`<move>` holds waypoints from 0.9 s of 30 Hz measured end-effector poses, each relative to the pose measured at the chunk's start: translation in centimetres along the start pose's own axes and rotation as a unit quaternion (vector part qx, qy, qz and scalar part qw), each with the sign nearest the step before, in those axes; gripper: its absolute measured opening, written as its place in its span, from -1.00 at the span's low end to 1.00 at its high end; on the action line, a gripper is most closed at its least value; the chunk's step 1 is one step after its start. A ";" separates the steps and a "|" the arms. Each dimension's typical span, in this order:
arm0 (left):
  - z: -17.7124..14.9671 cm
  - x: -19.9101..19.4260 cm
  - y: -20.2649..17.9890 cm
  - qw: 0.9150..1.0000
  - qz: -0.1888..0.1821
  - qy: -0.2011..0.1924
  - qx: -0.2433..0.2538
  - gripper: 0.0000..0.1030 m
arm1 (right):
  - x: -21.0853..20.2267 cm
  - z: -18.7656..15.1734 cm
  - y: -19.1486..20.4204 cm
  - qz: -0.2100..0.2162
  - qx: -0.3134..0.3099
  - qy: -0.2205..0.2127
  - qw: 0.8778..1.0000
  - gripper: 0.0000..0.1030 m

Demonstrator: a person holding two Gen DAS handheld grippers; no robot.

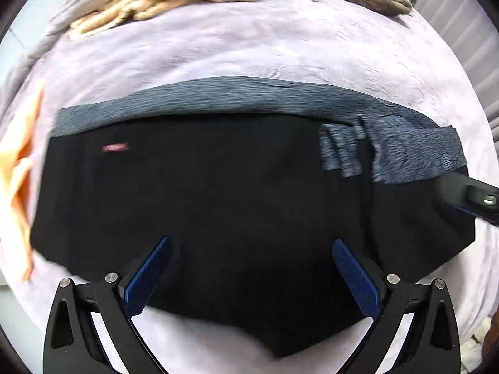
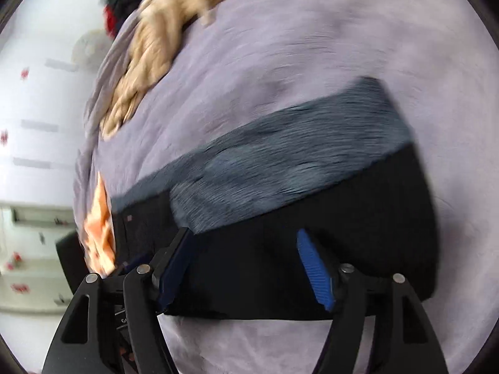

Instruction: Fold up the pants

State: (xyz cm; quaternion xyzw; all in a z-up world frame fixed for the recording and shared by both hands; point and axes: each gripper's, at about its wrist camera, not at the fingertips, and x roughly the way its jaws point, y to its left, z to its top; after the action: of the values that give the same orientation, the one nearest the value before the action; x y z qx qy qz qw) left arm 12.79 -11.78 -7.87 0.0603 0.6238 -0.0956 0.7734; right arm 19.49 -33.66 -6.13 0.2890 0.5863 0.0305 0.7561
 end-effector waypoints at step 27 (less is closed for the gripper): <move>-5.9 -3.3 8.2 0.998 0.006 0.028 -0.047 1.00 | 2.4 -2.5 8.5 -0.127 -0.083 0.019 0.988 -0.07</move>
State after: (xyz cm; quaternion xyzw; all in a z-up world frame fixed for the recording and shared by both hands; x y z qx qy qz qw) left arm 8.30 -2.31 -6.16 0.0305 0.6489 -0.0601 0.7579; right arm 20.45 -24.64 -4.60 0.1480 0.6280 -0.0115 0.7640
